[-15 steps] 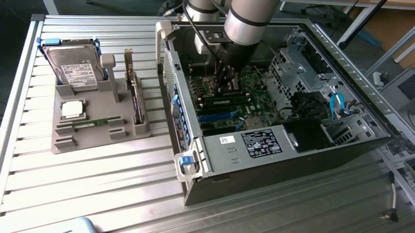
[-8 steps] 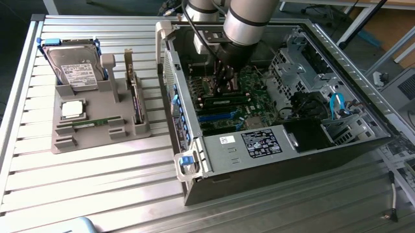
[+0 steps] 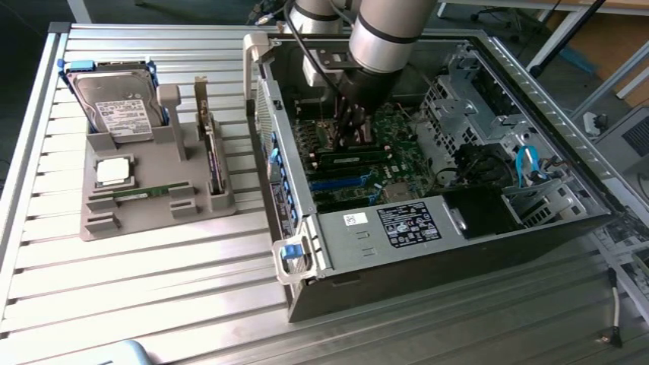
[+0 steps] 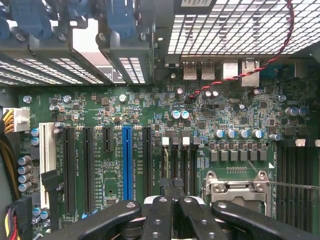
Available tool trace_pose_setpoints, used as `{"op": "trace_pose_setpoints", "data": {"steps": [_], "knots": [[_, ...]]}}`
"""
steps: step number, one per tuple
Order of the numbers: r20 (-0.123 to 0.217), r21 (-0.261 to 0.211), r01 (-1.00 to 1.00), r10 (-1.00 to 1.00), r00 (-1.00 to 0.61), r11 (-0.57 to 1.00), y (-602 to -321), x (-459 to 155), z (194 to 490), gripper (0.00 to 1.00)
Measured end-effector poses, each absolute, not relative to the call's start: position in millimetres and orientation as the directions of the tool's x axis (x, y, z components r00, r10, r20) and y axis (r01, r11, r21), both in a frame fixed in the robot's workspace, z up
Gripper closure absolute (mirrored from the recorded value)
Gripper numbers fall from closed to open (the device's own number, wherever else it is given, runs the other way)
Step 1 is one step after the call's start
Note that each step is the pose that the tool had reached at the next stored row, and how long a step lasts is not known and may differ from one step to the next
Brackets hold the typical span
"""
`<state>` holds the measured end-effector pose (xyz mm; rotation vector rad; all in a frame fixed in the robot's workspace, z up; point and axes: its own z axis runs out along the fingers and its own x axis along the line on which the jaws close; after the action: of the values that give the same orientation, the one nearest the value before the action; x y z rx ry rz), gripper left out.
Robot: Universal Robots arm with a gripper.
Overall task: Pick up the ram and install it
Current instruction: 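Press down the ram until it locks into place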
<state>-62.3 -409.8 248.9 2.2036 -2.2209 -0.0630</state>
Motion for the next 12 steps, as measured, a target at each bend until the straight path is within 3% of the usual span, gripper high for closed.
{"op": "trace_pose_setpoints", "data": {"steps": [12], "knots": [[-0.020, 0.037, -0.999, -1.000, -0.008, 0.007, -409.8, -62.3, 245.9, 0.90]]}}
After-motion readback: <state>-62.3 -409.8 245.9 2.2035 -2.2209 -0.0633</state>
